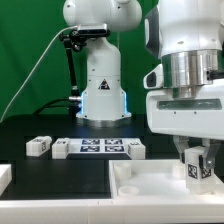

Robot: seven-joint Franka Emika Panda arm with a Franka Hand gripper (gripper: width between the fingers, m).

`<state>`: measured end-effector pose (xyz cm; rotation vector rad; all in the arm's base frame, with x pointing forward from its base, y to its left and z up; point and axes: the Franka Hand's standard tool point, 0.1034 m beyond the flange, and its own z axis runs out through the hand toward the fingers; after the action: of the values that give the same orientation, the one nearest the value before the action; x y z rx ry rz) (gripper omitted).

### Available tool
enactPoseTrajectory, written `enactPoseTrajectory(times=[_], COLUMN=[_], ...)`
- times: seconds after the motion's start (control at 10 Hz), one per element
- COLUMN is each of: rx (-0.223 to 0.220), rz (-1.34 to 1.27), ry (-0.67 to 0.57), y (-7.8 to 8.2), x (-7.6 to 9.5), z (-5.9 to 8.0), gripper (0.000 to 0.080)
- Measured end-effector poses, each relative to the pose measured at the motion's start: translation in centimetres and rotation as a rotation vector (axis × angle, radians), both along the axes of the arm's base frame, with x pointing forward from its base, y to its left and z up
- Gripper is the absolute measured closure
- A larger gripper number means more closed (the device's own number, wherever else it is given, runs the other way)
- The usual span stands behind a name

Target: Assemble one leg

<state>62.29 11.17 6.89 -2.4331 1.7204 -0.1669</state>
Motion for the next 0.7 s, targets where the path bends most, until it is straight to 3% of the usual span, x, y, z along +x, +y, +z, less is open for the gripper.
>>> enactPoseTrajectory(times=[0.2,0.4,0.5,0.6,0.7], rx=[0.042,0.044,0.037,0.025,0.005], rz=[-0.117,-0.114,-0.074,-0.008,0.100], ry=[0.036,0.040,0.037,0.032,0.026], y=[-0.21,-0.11,-0.11,-0.05,0.12], x=[0.01,-0.06,-0.06,-0.04,-0.10], z=[0.19,0.08,0.09,0.12,0.10], gripper=[0.0505,0.0505,0.0328,0.0328,0.0191])
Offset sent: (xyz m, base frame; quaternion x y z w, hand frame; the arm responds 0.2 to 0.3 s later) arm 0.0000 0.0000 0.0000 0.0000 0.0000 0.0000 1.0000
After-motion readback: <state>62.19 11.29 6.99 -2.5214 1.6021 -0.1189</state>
